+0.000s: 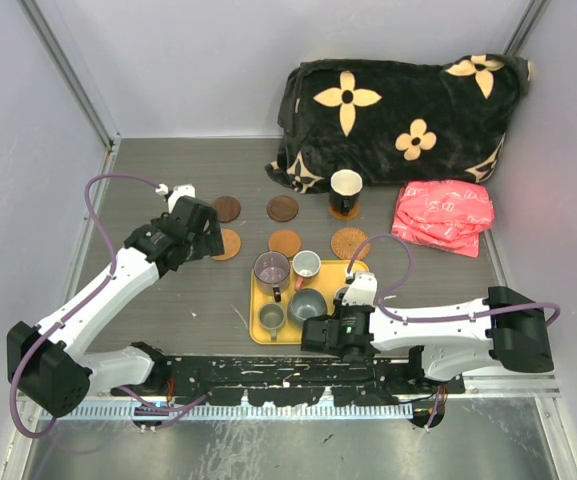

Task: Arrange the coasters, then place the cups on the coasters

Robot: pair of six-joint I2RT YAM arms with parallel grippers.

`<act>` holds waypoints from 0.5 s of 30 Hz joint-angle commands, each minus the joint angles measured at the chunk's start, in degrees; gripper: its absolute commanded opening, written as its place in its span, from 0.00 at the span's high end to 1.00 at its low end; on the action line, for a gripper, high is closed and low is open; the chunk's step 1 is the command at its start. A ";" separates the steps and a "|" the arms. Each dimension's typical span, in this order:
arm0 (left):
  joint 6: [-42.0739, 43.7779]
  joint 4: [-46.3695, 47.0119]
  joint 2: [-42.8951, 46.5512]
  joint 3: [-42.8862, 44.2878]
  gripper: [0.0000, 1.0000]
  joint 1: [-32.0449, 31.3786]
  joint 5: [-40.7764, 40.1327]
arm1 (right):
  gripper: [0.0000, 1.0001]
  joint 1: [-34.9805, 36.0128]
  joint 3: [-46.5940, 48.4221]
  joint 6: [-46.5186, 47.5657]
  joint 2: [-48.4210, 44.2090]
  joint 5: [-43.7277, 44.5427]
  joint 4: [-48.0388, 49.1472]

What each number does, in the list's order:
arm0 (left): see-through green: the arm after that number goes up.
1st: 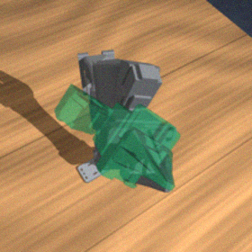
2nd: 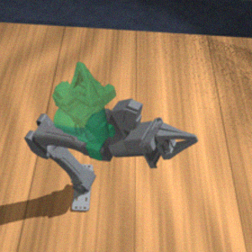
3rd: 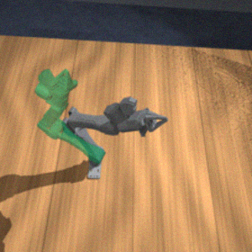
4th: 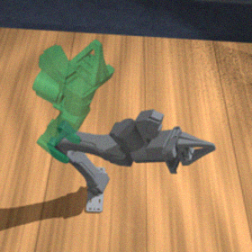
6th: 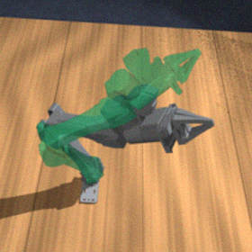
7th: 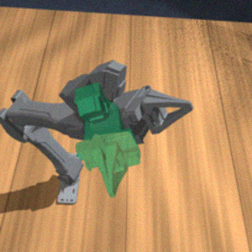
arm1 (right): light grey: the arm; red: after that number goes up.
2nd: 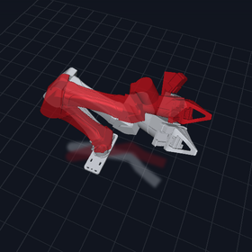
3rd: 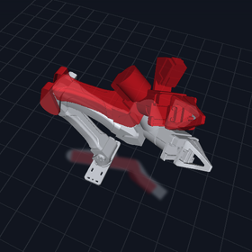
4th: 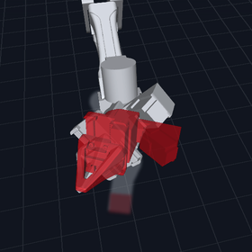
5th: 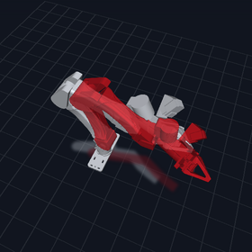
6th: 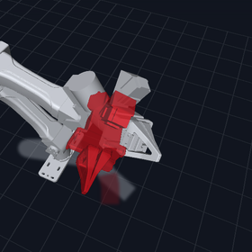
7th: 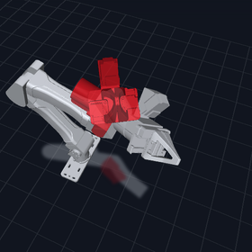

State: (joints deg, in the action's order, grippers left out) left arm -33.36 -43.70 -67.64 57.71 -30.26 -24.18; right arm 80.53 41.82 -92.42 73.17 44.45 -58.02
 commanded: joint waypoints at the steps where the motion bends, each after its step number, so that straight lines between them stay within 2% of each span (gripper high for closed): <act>1: 0.32 0.90 0.10 0.73 0.02 0.03 -0.23 | 0.99 0.25 5.86 0.49 -0.45 6.80 -4.64; 9: -0.05 0.83 0.30 0.65 0.02 0.03 -0.38 | 0.99 -1.12 8.73 6.39 -4.53 14.62 -4.81; 12: -0.08 0.82 -0.10 1.02 0.02 0.03 -0.42 | 0.99 -5.91 9.15 13.97 -6.14 14.77 -1.22; 15: -0.10 0.77 -0.82 1.70 0.02 0.02 -0.34 | 0.99 -11.91 8.57 24.58 -8.19 13.56 6.37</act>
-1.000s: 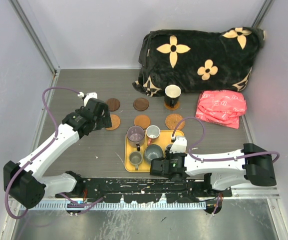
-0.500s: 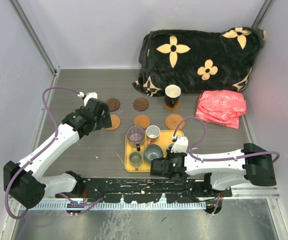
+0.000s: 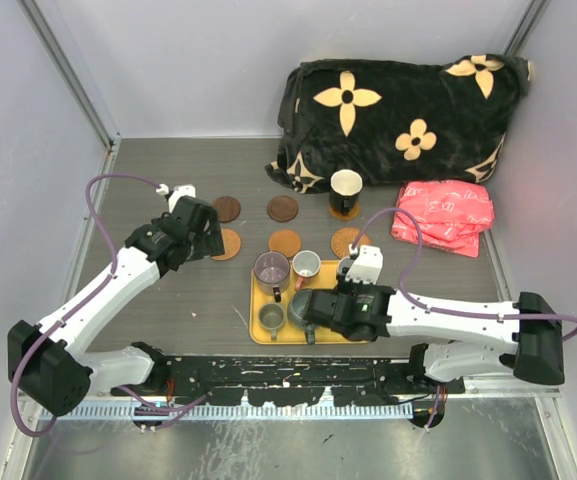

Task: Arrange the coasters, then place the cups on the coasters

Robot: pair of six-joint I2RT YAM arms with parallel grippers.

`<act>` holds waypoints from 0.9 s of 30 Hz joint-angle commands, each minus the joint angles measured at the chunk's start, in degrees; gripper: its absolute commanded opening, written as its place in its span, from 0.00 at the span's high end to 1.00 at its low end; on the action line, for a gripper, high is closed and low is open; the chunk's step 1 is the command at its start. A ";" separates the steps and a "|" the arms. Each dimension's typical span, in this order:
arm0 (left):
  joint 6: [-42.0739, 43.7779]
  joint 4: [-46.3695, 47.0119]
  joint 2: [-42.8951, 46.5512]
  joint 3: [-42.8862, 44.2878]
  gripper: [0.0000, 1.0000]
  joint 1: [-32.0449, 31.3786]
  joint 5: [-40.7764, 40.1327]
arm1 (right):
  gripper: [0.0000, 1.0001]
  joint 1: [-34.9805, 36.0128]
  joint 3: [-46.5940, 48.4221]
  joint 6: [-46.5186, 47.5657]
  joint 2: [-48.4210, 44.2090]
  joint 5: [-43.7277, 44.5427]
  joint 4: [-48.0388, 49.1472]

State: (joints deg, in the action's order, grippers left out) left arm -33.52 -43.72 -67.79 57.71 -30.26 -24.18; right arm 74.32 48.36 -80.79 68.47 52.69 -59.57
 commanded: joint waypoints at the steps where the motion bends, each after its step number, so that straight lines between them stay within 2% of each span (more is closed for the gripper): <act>1: 0.10 0.71 -0.86 1.95 0.02 0.03 -0.29 | 0.99 -7.78 1.58 16.43 -4.01 4.94 11.57; 6: 0.16 0.72 -1.64 2.58 0.02 0.00 -0.27 | 0.99 -18.58 -1.51 34.97 -5.62 0.50 27.04; 12: 0.53 0.69 -2.19 2.99 0.02 0.03 -0.51 | 0.99 -26.61 -5.03 47.66 -4.63 -4.98 41.96; 19: 1.34 0.79 -3.49 4.02 0.02 0.02 -1.10 | 0.99 -32.92 -7.96 54.73 -0.18 -12.10 54.27; 27: 1.33 0.95 -4.52 4.34 0.02 0.00 -1.21 | 1.00 -36.79 -8.26 57.65 5.03 -16.93 60.71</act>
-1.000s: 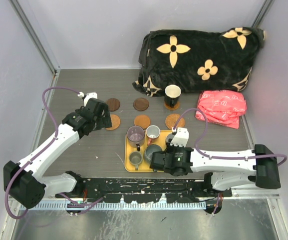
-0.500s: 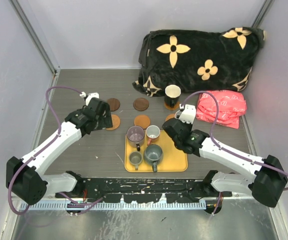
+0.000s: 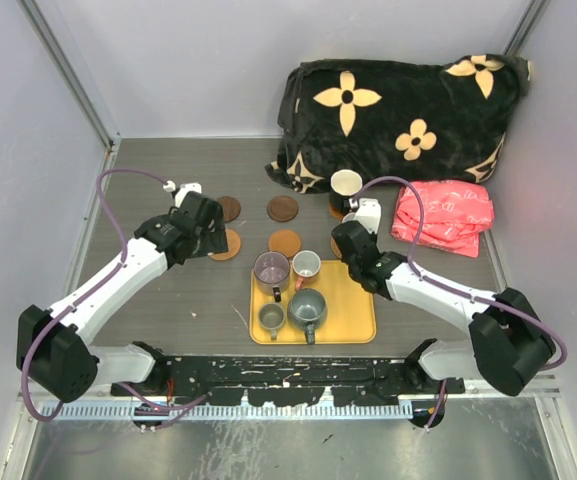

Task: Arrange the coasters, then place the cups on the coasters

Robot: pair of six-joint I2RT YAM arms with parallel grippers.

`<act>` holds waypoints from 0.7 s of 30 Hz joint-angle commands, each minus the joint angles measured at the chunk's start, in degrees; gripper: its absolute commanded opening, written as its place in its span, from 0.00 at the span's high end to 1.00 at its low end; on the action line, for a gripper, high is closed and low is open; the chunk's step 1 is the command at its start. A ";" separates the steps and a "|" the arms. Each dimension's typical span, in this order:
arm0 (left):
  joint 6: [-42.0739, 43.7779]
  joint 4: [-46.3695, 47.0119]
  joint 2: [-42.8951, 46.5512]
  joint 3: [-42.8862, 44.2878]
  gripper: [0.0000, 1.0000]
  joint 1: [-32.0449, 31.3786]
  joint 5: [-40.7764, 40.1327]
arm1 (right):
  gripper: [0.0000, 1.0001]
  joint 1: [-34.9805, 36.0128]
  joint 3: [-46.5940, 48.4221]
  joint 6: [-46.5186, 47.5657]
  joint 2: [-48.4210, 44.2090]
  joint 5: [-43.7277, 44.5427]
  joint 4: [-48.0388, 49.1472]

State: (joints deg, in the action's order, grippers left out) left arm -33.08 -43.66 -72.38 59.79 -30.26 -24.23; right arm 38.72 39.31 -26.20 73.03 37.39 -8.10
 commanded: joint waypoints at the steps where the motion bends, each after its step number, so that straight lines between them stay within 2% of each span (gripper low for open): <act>1: 0.91 0.94 0.05 2.26 0.02 0.05 -1.24 | 0.99 -1.38 0.69 3.08 0.71 -2.03 9.46; 21: 0.76 0.94 0.05 2.09 0.02 0.02 -1.77 | 0.99 -2.86 -2.89 1.06 3.76 -3.85 13.32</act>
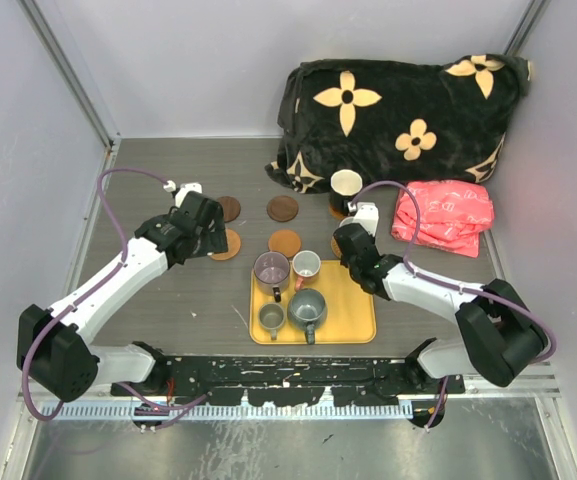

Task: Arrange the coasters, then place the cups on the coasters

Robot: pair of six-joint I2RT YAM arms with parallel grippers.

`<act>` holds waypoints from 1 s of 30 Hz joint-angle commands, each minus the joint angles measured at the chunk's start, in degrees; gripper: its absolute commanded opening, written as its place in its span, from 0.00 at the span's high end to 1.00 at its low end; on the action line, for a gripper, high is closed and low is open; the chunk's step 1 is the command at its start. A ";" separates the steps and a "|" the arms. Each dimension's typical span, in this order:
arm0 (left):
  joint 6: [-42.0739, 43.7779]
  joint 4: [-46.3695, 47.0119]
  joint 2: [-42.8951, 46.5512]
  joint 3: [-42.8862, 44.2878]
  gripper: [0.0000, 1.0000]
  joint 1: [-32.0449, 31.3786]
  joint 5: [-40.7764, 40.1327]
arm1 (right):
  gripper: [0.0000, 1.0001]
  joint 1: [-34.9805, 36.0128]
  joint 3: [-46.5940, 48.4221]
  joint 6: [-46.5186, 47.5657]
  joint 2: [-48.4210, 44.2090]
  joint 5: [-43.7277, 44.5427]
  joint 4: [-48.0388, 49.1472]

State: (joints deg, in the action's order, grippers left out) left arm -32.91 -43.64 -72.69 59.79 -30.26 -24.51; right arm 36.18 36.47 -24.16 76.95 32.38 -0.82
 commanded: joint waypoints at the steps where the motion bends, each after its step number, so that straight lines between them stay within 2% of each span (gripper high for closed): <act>1: 0.56 0.92 0.35 2.07 0.02 0.07 -1.35 | 0.99 -0.48 -0.37 -1.16 -0.07 1.05 6.30; 14: 0.29 0.92 0.39 1.90 0.02 -0.01 -1.15 | 0.98 -0.50 -1.29 -2.66 0.25 1.49 5.27; 16: 0.36 1.01 0.35 1.91 0.02 -0.01 -1.26 | 0.92 -0.50 -1.40 -2.86 0.07 1.72 4.84; 18: 0.38 0.99 0.38 1.91 0.02 0.03 -1.18 | 0.81 -0.50 -1.26 -2.94 -0.19 1.87 4.62; 22: 0.29 1.10 0.36 1.79 0.02 0.02 -1.00 | 0.70 -0.57 -1.09 -2.95 -0.24 2.24 4.02; 27: 0.25 1.08 0.35 1.88 0.02 0.03 -0.98 | 0.62 -0.50 -0.74 -3.43 -0.20 2.56 3.31; 30: 0.28 1.10 0.37 1.91 0.02 0.03 -1.05 | 0.61 -0.53 -0.61 -3.57 -0.51 2.47 2.84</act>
State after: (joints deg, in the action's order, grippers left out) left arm -32.93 -43.59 -72.69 59.77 -30.26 -24.64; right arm 35.88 34.76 -26.94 77.25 33.10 1.28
